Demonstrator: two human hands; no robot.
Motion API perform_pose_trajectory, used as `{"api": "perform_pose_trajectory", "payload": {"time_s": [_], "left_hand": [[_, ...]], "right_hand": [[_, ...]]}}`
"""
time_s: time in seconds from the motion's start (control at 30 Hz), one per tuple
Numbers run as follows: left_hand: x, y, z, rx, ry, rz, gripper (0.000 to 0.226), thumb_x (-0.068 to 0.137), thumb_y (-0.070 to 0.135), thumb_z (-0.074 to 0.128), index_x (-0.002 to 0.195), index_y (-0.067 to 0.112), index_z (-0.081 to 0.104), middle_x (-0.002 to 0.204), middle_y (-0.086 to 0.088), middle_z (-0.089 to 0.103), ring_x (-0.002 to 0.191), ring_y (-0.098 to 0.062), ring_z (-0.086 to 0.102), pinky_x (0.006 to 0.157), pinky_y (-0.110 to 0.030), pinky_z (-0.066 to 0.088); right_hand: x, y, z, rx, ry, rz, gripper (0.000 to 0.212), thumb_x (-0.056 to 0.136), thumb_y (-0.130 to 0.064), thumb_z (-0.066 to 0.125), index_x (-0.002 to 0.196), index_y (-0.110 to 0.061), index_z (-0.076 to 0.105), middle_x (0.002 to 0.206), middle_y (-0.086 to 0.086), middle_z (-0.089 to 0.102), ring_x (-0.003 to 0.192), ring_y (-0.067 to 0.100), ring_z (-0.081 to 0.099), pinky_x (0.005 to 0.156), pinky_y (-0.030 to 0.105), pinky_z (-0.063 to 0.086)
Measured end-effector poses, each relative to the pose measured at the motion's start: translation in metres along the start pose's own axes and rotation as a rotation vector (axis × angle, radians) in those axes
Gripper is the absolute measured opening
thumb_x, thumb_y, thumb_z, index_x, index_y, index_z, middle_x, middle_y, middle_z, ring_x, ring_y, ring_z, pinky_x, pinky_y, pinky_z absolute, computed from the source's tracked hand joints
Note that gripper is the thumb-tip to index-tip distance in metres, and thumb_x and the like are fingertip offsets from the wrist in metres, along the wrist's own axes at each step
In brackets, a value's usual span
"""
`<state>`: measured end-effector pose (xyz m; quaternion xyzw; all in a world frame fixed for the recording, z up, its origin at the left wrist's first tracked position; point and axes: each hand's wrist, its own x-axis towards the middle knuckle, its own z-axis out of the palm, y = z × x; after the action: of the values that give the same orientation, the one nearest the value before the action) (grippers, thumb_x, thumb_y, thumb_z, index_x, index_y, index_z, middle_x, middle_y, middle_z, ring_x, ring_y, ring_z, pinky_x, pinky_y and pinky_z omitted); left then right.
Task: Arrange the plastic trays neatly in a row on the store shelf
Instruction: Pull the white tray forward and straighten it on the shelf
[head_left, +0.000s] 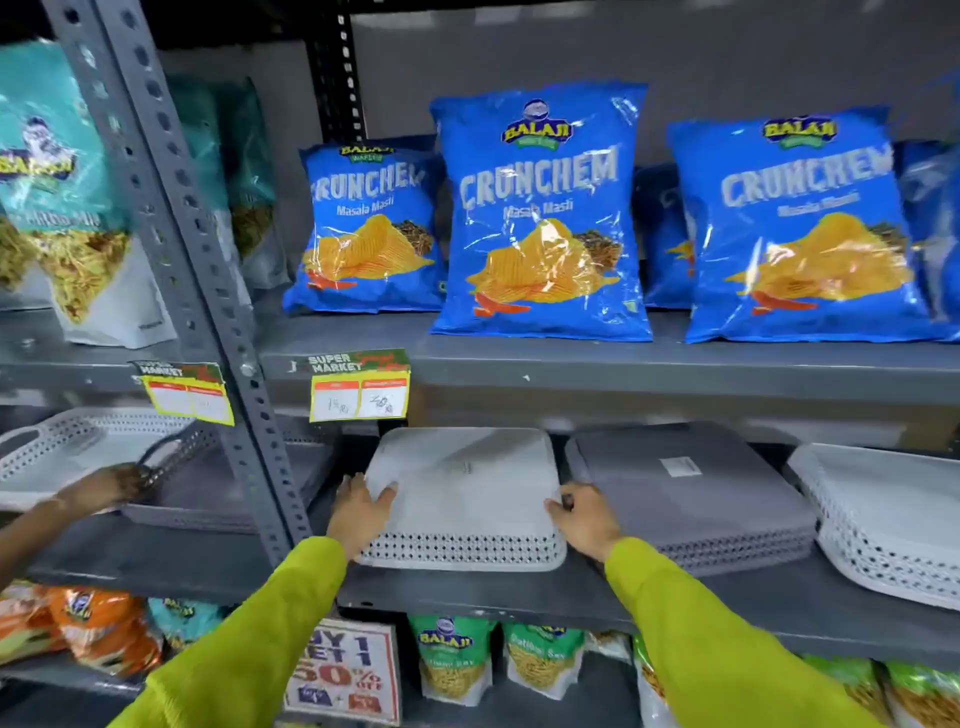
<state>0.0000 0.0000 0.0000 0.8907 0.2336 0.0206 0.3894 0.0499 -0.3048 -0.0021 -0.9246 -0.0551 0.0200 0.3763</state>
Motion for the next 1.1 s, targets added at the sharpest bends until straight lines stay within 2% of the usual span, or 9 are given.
{"api": "perform_pose_trajectory", "payload": {"time_s": [0.07, 0.13, 0.2, 0.47, 0.6, 0.73, 0.83, 1.0, 1.1], "left_hand": [[0.013, -0.002, -0.001, -0.096, -0.056, -0.103, 0.084, 0.093, 0.047, 0.05, 0.152, 0.002, 0.011, 0.161, -0.015, 0.018, 0.147, -0.033, 0.021, 0.119, -0.047, 0.025], [0.027, -0.005, 0.0, -0.168, -0.072, -0.178, 0.086, 0.092, 0.048, 0.051, 0.151, 0.0, 0.012, 0.159, -0.016, 0.025, 0.143, -0.036, 0.031, 0.115, -0.046, 0.032], [0.044, -0.013, 0.003, -0.201, -0.055, -0.229, 0.087, 0.092, 0.051, 0.05, 0.15, -0.004, 0.016, 0.156, -0.02, 0.03, 0.139, -0.038, 0.036, 0.113, -0.045, 0.035], [0.069, -0.017, -0.002, -0.386, 0.01, -0.275, 0.103, 0.071, 0.086, 0.03, 0.137, 0.01, 0.049, 0.145, -0.015, 0.048, 0.127, -0.034, 0.05, 0.104, -0.037, 0.04], [0.079, -0.015, -0.009, -0.978, 0.104, -0.261, 0.09, 0.061, 0.094, 0.038, 0.105, 0.021, 0.067, 0.103, 0.0, 0.071, 0.103, -0.028, 0.065, 0.099, -0.042, 0.047], [0.04, 0.019, -0.028, -1.196, 0.091, -0.318, 0.08, 0.079, 0.081, 0.027, 0.117, 0.021, 0.064, 0.115, -0.004, 0.066, 0.108, -0.024, 0.059, 0.102, -0.037, 0.043], [0.026, 0.012, -0.03, -1.303, -0.135, -0.312, 0.094, 0.053, 0.093, 0.047, 0.111, 0.024, 0.072, 0.118, -0.01, 0.069, 0.114, -0.032, 0.062, 0.104, -0.05, 0.044], [0.011, -0.01, -0.009, -0.984, -0.013, -0.325, 0.016, 0.087, 0.021, 0.057, 0.085, 0.01, 0.068, 0.107, -0.018, 0.065, 0.084, -0.029, 0.067, 0.081, -0.041, 0.049], [0.018, -0.027, 0.004, -0.626, 0.142, -0.387, 0.026, 0.086, 0.0, 0.045, 0.106, 0.0, 0.061, 0.119, -0.024, 0.06, 0.094, -0.032, 0.054, 0.089, -0.049, 0.047]], "right_hand": [[0.009, -0.001, 0.008, 0.045, -0.058, 0.091, 0.034, 0.09, -0.034, 0.058, 0.061, -0.031, 0.039, 0.068, -0.008, 0.043, 0.085, 0.018, 0.045, 0.073, 0.025, 0.031], [0.015, -0.007, 0.009, 0.073, -0.122, 0.165, 0.024, 0.091, -0.037, 0.056, 0.096, -0.014, 0.065, 0.103, 0.001, 0.063, 0.105, 0.024, 0.055, 0.09, 0.028, 0.042], [0.019, -0.012, 0.009, 0.057, -0.154, 0.226, 0.046, 0.093, -0.035, 0.053, 0.126, -0.003, 0.056, 0.133, 0.012, 0.057, 0.121, 0.031, 0.054, 0.099, 0.031, 0.043], [0.033, -0.007, 0.006, 0.343, -0.135, 0.249, 0.048, 0.086, 0.0, 0.062, 0.131, 0.007, 0.046, 0.121, 0.007, 0.056, 0.118, 0.031, 0.056, 0.093, 0.026, 0.047], [0.034, -0.018, -0.002, 0.751, 0.023, 0.122, 0.055, 0.084, 0.021, 0.049, 0.134, 0.001, 0.044, 0.124, 0.007, 0.056, 0.105, 0.02, 0.053, 0.08, 0.02, 0.05], [0.042, -0.014, -0.009, 1.014, 0.05, 0.282, 0.023, 0.099, -0.019, 0.036, 0.101, -0.015, 0.059, 0.083, -0.002, 0.068, 0.077, 0.013, 0.061, 0.078, 0.027, 0.046], [0.035, -0.003, -0.014, 1.109, -0.077, 0.343, 0.055, 0.095, -0.051, 0.034, 0.077, -0.009, 0.067, 0.064, 0.007, 0.074, 0.058, 0.02, 0.07, 0.052, 0.026, 0.055], [0.03, 0.017, 0.011, 0.754, 0.052, 0.222, 0.04, 0.088, 0.003, 0.053, 0.126, -0.007, 0.053, 0.119, 0.011, 0.061, 0.105, 0.028, 0.06, 0.079, 0.034, 0.053], [0.032, 0.02, 0.019, 0.453, 0.048, 0.13, 0.047, 0.083, 0.009, 0.054, 0.123, -0.015, 0.057, 0.129, 0.013, 0.059, 0.117, 0.029, 0.057, 0.099, 0.039, 0.047]]}}
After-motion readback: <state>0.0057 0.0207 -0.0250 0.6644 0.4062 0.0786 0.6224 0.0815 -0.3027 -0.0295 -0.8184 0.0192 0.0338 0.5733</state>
